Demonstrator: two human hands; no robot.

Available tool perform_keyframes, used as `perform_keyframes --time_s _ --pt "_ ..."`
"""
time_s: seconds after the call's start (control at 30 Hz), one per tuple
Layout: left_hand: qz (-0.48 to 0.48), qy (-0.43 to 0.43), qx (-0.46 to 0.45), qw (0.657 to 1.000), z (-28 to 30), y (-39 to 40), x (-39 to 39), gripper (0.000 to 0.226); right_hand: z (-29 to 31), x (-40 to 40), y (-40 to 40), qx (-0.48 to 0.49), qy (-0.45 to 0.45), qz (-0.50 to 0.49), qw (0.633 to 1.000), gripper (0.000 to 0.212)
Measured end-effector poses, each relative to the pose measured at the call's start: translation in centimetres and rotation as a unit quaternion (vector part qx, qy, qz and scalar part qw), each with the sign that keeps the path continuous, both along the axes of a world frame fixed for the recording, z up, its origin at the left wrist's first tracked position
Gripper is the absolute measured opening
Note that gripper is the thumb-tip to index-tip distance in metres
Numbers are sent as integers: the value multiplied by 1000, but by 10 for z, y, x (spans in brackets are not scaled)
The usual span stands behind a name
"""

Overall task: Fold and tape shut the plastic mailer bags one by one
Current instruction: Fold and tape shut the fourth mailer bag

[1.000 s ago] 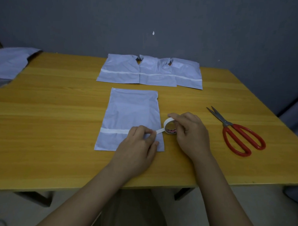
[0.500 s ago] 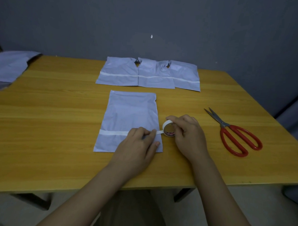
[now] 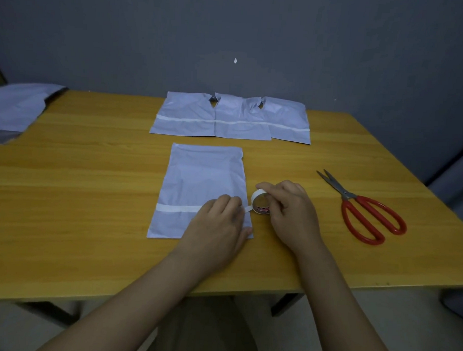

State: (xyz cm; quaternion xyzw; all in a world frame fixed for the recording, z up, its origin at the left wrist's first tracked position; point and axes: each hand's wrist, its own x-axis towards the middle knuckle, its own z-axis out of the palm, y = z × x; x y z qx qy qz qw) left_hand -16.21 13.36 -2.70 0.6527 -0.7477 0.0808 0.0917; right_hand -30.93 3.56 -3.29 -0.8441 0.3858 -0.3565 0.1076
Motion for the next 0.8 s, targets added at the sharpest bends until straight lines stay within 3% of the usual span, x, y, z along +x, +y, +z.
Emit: perform_keyframes --time_s 0.1,0.37,0.67,0.8 --pt "-8 52 25 998 3 1 0 60 -1 0 -1 4 -3 -1 1000 33" --pt "-3 156 27 987 0 2 6 52 -1 -1 -2 14 -9 -7 1000 34" --pt "6 162 19 987 0 -1 3 56 -1 -1 -2 14 -7 -5 1000 33" --pt "23 94 6 995 -6 0 -5 82 -2 -1 -1 1 0 1 1000 33"
